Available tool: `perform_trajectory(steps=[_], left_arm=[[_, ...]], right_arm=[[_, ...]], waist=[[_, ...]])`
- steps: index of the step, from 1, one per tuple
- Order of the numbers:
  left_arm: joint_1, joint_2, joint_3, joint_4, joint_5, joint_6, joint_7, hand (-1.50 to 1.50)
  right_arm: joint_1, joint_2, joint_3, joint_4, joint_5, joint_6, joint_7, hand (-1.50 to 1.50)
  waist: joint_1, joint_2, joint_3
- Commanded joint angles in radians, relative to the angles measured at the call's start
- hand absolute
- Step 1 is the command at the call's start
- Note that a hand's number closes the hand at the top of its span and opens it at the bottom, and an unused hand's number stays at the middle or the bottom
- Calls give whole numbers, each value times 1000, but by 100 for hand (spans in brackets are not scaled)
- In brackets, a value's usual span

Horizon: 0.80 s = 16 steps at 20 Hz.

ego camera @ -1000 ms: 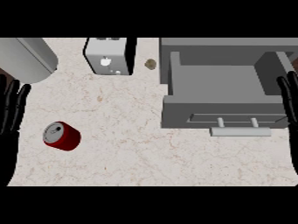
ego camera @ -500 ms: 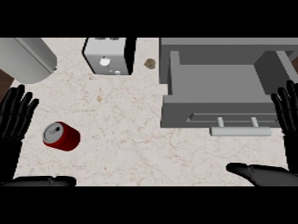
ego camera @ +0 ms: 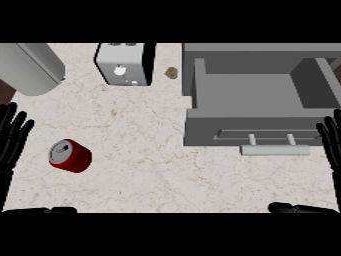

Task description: Pick up the can, place it into the drawer and close the drawer

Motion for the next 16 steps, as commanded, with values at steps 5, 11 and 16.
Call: perform_trajectory(steps=[5, 11, 16], left_arm=[[10, -15, 64, 52, 13, -4, -1, -150], [-61, -9, 93, 198, 16, -26, -84, -150], [-16, -29, 86, 279, -22, -50, -202, -150]], right_arm=[[77, -23, -79, -35, -84, 74, -30, -150], [54, -71, -167, -46, -161, 120, 18, -150], [79, 34, -40, 43, 9, 86, -110, -150]], waist=[[-2, 0, 0], [-4, 0, 0], [0, 1, -1]])
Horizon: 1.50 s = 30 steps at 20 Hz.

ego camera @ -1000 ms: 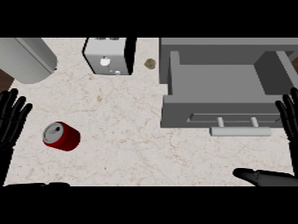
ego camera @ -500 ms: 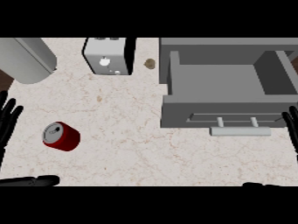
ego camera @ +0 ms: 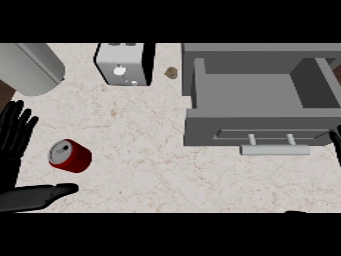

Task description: Pick up the can, place it into the drawer and close the drawer

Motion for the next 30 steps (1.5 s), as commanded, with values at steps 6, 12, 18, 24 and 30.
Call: perform_trajectory(steps=[6, 12, 18, 24, 30], left_arm=[[25, -33, -9, 122, -51, -5, -136, -150], [9, -30, 17, 182, -46, 8, -153, -150], [17, 13, 99, 344, -3, -50, -305, -150], [2, 13, 107, 480, -45, -32, -407, -150], [-22, 55, 141, 640, -35, -76, -517, -150]], right_arm=[[84, -20, -104, 68, -65, 103, -148, -150], [-10, 5, -77, 113, -14, 75, -108, -150], [-36, 4, -67, 40, -2, 57, -12, -150], [26, 18, -87, 37, -15, 96, -67, -150], [62, 56, -56, 50, 35, 95, -114, -150]], waist=[[-2, 0, 0], [2, 0, 0], [2, 0, 0], [-1, 0, 0], [-1, 0, 0]])
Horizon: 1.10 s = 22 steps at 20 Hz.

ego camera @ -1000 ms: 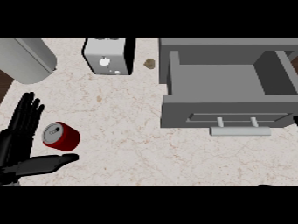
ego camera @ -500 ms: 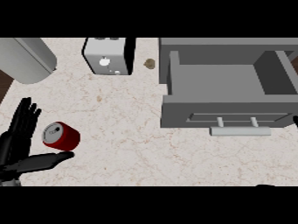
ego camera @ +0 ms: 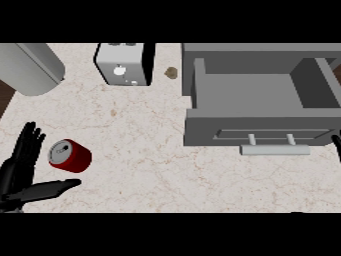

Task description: Pick up the can, place it into the drawer and close the drawer

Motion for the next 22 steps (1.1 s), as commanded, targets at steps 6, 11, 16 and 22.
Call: perform_trajectory(steps=[6, 11, 16, 22], left_arm=[[-19, 56, 54, 189, 24, -54, -132, -150], [41, 17, 17, 214, -12, -46, -204, -150], [-23, 54, 52, 296, 18, -38, -186, -150], [-106, 70, 57, 468, 19, -45, -286, -150]], right_arm=[[15, 18, 8, -21, 10, 15, -3, -150], [44, 44, 42, -120, 24, -21, 70, -150], [3, -12, -47, -52, -44, 30, 53, -150], [13, 38, 7, -74, 24, 3, 42, -150]], waist=[[0, 0, 0], [-1, -1, 0], [0, 0, 0], [-1, 0, 0]])
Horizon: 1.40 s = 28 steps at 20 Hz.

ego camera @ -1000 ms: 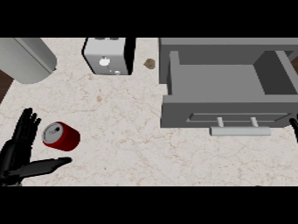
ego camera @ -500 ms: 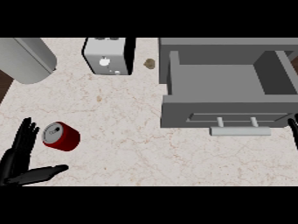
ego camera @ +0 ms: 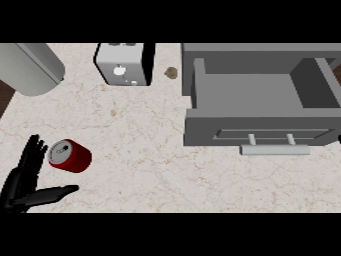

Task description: Pick up the can, place it into the drawer and close the drawer

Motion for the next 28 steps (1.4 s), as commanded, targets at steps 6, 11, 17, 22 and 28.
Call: perform_trajectory(steps=[6, 11, 17, 22, 28], left_arm=[[-130, 10, 0, 234, -26, 52, -142, -150], [-193, 79, 23, 301, 18, -5, -98, -150], [-186, 4, -33, 269, 7, 62, -108, -150], [-244, 19, -40, 301, 21, 75, -60, -150], [-265, 39, -56, 304, 33, 20, -64, -150]], right_arm=[[55, 20, -27, -41, -40, 35, -14, -150], [-13, 20, 3, -36, -2, -6, 41, -150], [-28, 4, -23, 8, -12, 11, 22, -150], [18, 26, 16, -30, -4, 3, 8, -150], [47, 20, -35, -11, -35, 39, -28, -150]], waist=[[-4, 0, 0], [-2, 1, 0], [-1, 0, 0], [-2, 0, 0], [-2, 0, 0]])
